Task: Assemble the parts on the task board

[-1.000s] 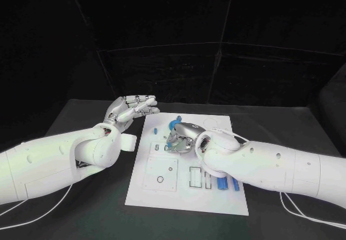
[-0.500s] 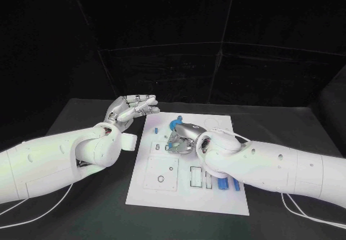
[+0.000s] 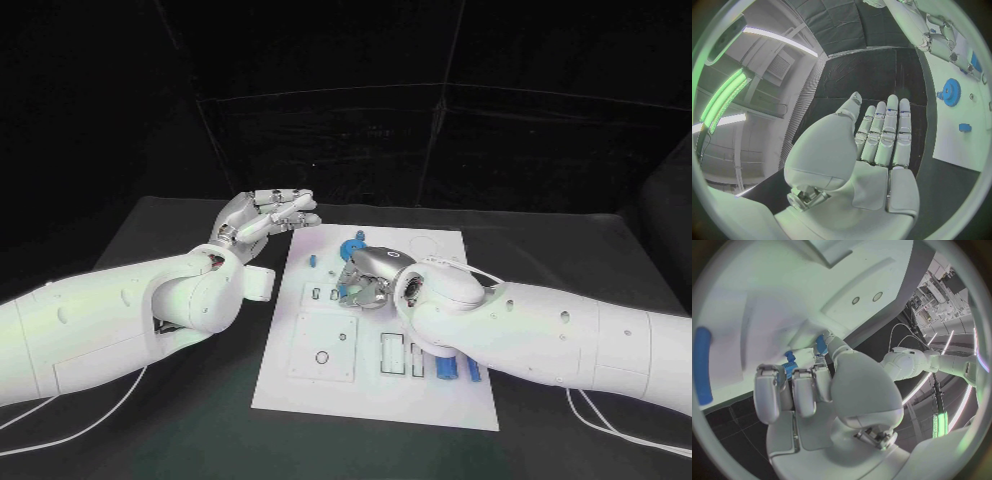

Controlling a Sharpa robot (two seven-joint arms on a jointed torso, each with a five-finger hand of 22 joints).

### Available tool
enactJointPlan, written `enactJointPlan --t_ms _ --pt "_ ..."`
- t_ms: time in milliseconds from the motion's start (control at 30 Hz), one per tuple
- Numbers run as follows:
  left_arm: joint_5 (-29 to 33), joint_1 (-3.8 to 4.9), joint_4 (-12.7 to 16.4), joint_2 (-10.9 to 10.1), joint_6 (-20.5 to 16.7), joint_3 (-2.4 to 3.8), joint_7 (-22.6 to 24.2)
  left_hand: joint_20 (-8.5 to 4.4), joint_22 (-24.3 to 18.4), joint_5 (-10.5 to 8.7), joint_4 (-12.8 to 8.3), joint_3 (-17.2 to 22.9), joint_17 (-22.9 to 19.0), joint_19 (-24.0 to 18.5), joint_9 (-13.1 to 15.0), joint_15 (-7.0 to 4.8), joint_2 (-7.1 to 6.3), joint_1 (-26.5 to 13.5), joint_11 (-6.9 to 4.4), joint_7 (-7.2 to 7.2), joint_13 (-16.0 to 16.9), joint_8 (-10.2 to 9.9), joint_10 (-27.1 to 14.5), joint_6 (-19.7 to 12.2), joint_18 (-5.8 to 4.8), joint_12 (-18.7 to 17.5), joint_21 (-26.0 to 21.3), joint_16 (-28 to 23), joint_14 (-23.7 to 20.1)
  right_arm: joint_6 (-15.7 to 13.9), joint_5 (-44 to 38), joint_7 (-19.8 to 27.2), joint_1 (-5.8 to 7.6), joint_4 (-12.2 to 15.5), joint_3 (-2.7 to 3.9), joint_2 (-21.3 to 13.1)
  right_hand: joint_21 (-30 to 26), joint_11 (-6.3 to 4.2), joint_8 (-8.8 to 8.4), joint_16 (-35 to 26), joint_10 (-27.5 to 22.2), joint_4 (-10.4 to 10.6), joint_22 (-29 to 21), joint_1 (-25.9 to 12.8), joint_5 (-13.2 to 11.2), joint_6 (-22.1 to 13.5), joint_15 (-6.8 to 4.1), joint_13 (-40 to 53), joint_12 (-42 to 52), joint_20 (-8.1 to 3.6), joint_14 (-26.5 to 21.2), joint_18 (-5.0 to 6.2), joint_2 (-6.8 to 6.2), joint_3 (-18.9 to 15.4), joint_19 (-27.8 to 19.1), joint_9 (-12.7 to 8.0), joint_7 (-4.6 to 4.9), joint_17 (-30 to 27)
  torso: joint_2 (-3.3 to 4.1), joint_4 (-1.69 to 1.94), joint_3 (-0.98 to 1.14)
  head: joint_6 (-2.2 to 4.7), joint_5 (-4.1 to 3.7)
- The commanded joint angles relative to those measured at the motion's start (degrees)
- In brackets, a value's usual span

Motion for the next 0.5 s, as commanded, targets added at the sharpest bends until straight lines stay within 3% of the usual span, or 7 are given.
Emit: enactJointPlan --t_ms 33,300,500 --pt "-0.1 0.09 0.0 0.0 0.7 0.05 0.5 -0.01 -0.1 -0.22 -0.1 0.0 -0.1 0.1 0.0 0.20 0.10 -0.1 0.09 0.02 -0.1 0.0 0.5 0.4 0.82 -0.1 -0.3 -0.3 -0.4 1.5 -0.8 -1.5 -0.23 0.0 -0.27 -0.2 -0.4 0.60 -0.42 -0.2 0.6 0.4 8.2 -0.4 -0.5 -0.9 0.49 7.9 -0.4 0.46 4.4 -0.57 -0.67 -0.3 1.2 0.0 0.07 8.8 0.01 0.04 0.02 0.02 -0.06" --pt "-0.1 0.09 -0.1 0.1 0.7 0.05 0.4 -0.01 -0.1 -0.22 -0.1 0.0 -0.1 0.1 0.0 0.20 0.10 -0.1 0.09 0.02 -0.1 0.0 0.5 0.4 0.82 -0.1 -0.3 -0.3 -0.4 0.5 -1.0 -1.5 -0.23 0.1 -0.27 -0.1 -0.5 0.99 -0.67 -0.3 0.1 1.3 7.8 -2.2 -0.4 -3.0 0.87 7.2 -1.2 0.87 4.4 -0.49 -2.30 -2.0 0.9 0.0 0.42 8.6 0.01 0.02 0.00 0.00 0.00" --pt "-0.1 0.09 0.0 0.1 0.8 0.05 0.4 -0.01 -0.1 -0.22 -0.1 0.0 -0.1 0.1 0.0 0.20 0.10 -0.1 0.09 0.02 -0.1 0.0 0.5 0.4 0.82 -0.1 -0.3 -0.3 -0.4 -0.4 -1.2 -1.7 -0.23 0.1 -0.27 -0.1 -0.6 1.06 -0.48 -0.4 0.1 2.4 7.7 -3.2 -1.4 -3.6 0.95 7.1 -1.4 0.98 4.4 -0.46 -2.67 -3.4 0.9 0.1 0.46 8.5 0.02 0.01 -0.02 0.01 0.00"
